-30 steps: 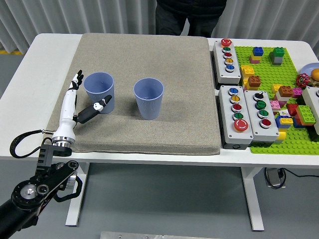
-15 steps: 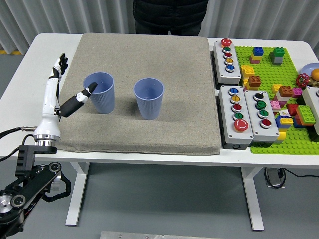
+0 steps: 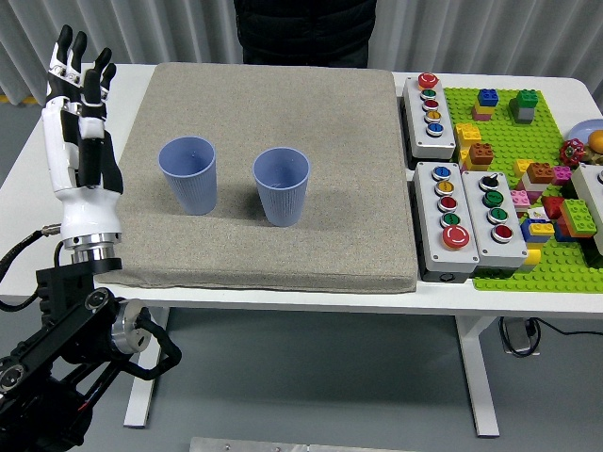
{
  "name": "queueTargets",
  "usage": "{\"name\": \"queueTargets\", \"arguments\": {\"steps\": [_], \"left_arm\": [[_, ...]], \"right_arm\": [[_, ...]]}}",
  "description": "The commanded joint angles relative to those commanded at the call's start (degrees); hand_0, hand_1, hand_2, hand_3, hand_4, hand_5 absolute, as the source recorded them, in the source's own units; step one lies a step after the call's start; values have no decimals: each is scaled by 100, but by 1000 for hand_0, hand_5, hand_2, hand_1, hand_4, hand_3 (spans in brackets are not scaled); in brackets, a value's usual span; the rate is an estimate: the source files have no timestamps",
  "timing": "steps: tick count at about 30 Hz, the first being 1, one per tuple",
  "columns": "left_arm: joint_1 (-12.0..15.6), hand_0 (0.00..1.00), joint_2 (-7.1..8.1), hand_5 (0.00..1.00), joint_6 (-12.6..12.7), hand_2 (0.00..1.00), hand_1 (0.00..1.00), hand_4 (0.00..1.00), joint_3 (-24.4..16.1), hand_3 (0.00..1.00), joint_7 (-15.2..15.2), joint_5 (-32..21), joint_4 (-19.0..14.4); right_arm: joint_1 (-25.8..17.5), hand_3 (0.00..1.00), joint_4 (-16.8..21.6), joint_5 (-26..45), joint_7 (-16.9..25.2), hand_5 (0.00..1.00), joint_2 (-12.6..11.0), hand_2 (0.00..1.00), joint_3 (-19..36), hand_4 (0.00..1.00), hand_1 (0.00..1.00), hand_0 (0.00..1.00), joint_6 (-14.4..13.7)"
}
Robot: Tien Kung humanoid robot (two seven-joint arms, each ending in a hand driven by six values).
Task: Pick cup pour cup place
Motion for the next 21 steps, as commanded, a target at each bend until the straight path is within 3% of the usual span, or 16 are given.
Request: {"name": "queueTargets", "arguments": {"steps": [3,7,21], "left_arm": [[-7,875,-64,998,0,986,874,745,24,964,-11,-139,57],[-13,883,-101,998,0,992,884,740,24,971,-11,63,80],[-14,881,-10,998,0,996,887,735,41,980,126,292,65]], "right_arm": [[8,534,-2,8,4,113,-4,552,-18,2,609,668,3],[23,534,-1,32,-3,112,-10,552,-44,2,609,668,2],[15,535,7,122,-10,112,-5,552,-49,2,609,667,-22]]}}
